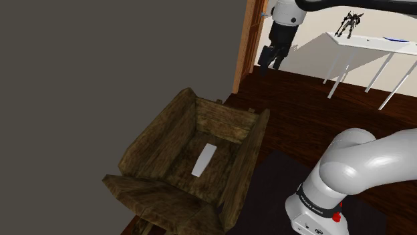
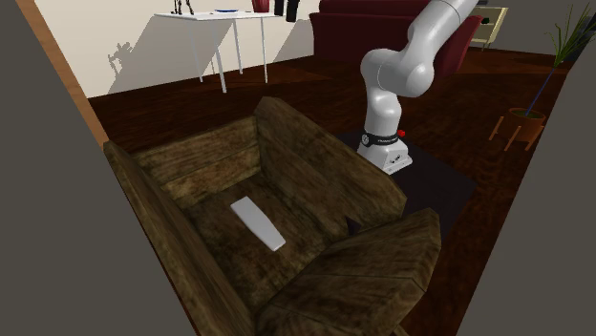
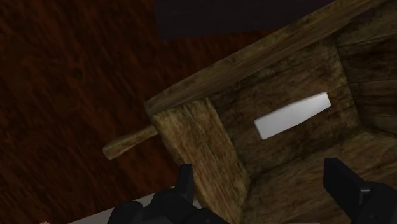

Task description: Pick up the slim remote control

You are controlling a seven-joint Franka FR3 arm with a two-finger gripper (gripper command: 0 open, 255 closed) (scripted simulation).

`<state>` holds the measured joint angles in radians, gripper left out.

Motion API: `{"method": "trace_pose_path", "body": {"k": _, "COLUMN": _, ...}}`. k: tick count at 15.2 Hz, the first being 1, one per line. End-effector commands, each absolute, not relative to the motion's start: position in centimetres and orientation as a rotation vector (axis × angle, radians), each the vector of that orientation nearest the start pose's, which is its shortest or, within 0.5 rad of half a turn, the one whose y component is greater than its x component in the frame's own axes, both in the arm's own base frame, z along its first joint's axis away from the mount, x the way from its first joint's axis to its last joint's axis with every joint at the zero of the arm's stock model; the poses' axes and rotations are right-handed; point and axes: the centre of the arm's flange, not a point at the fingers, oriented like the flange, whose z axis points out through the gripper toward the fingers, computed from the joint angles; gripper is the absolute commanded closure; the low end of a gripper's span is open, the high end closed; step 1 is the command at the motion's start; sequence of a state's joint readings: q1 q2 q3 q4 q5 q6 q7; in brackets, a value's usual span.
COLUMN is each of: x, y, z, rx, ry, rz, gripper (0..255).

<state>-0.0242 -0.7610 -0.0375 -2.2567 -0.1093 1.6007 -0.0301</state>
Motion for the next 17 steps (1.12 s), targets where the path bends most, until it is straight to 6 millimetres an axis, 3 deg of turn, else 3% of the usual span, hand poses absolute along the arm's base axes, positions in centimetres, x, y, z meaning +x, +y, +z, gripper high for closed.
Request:
{"method": "trace_pose_path", "body": {"k": 1, "x": 31.6, "y": -3.5, "z": 63.3, "rx": -3.225, "ry": 0.04, "rz": -0.163, "gripper": 0}}
{"method": "trace_pose_path", "body": {"k": 17, "x": 35.2, "y": 4.7, "z": 44.0, "rx": -3.125, "ry": 0.796, "rz": -0.19, "gripper": 0}}
